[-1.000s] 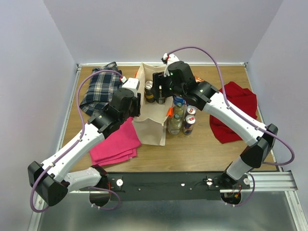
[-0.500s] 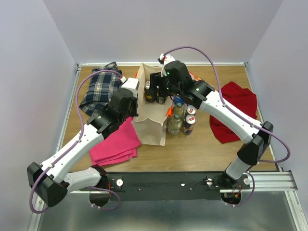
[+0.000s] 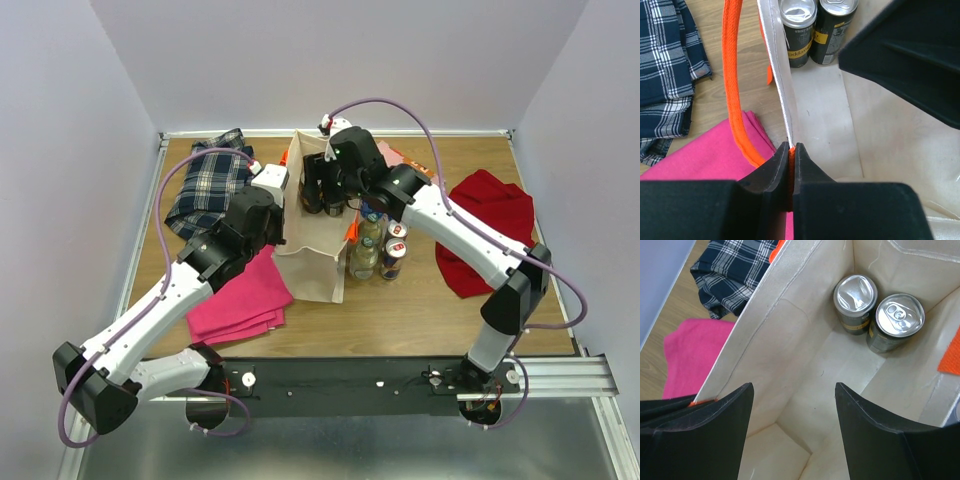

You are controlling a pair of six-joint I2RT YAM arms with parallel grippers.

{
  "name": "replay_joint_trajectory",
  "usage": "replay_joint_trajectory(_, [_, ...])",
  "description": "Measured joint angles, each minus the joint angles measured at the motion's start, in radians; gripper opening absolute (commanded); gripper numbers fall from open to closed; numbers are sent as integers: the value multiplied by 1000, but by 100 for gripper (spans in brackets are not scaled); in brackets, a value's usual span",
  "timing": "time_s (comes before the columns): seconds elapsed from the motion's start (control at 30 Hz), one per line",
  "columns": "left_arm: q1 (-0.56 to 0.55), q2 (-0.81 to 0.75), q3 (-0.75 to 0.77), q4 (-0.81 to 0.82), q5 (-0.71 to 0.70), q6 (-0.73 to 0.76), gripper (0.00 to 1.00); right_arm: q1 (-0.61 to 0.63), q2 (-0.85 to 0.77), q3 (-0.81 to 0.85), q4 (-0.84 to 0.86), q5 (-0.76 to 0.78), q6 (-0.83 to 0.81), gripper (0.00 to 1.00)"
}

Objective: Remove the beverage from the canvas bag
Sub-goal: Take out the drink from the canvas bag.

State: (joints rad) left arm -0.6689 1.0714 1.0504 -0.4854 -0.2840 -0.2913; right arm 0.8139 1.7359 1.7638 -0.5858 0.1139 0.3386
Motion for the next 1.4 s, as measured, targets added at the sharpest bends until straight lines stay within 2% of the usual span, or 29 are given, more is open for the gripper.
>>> replay_joint_trajectory(0.53, [0,-19,-11,0,8,6,8,0,157,156,-87,77,-80,75])
replay_joint_trajectory(0.93, [0,-24,-15,0,8,6,13,0,303,296,-127,142,-184,83])
replay_joint_trajectory(1.0, [0,-24,-15,0,8,6,22,-3,316,306,-130,151,-199,84])
replay_joint_trajectory(1.03, [0,-24,-15,0,8,6,33,-5,324,311,-131,153,-205,84])
replay_joint_trajectory(1.4, [0,-51,-26,7,7,13,47,-63,351,331,-117,131,-251,85])
